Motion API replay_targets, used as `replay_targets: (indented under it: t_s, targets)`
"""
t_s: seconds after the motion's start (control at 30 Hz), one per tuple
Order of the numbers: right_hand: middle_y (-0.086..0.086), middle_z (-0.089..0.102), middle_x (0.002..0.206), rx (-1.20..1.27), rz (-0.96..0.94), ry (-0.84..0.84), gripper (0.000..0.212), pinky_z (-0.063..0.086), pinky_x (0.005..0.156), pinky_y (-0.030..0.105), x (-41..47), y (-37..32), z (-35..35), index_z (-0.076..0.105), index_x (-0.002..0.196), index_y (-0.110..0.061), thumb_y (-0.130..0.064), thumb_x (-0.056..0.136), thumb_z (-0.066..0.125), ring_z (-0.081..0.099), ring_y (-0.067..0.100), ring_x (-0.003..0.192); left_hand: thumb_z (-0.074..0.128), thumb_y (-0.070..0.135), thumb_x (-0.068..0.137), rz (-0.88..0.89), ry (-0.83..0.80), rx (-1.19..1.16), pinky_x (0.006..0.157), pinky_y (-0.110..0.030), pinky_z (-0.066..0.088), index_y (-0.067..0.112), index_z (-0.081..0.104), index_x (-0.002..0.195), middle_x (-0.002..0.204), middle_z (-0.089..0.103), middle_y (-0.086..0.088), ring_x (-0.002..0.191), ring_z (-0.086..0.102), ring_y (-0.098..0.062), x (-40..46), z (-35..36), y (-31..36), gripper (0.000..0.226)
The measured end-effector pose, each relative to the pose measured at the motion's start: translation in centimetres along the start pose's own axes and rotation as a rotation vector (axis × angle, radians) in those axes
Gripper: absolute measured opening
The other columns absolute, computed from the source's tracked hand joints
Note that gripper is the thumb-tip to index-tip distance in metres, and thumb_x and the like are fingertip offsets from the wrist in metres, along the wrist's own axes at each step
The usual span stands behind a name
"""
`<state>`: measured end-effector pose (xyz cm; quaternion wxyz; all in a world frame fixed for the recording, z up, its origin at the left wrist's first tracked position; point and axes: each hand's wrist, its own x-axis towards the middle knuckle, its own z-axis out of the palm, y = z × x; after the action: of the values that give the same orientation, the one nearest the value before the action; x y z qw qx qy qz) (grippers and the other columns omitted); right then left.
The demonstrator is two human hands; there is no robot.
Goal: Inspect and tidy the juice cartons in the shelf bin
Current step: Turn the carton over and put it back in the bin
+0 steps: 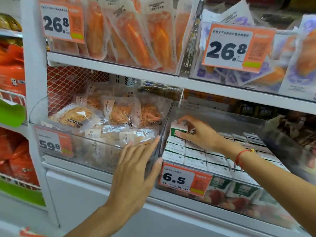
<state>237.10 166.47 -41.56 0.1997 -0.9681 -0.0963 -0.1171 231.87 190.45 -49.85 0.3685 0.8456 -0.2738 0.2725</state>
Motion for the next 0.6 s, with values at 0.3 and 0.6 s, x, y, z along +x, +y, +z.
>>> replay_targets:
  t_s: [0.3,0.6]
  targets:
    - [-0.007,0.068,0.11,-0.013,-0.001,0.047,0.018,0.052,0.081,0.021,-0.7,1.0,0.2,0.07,0.109,-0.024,-0.024,0.092,0.066,0.062,0.008,0.091,0.029,0.053,0.099,0.007,-0.01,0.007,0.118,-0.017,0.0,0.037,0.028,0.15,0.129,0.053,0.019,0.128,0.033,-0.001,0.1,-0.2,0.2,0.053]
    - [0.005,0.055,0.121,-0.103,0.044,-0.176,0.034,0.039,0.097,0.03,1.0,0.1,-0.3,0.06,0.129,-0.025,-0.035,0.097,0.055,0.05,0.022,0.112,0.032,0.051,0.099,0.016,-0.008,0.014,0.118,-0.019,0.002,0.033,0.033,0.149,0.129,0.056,0.016,0.126,0.036,-0.001,0.0,-0.2,0.1,0.053]
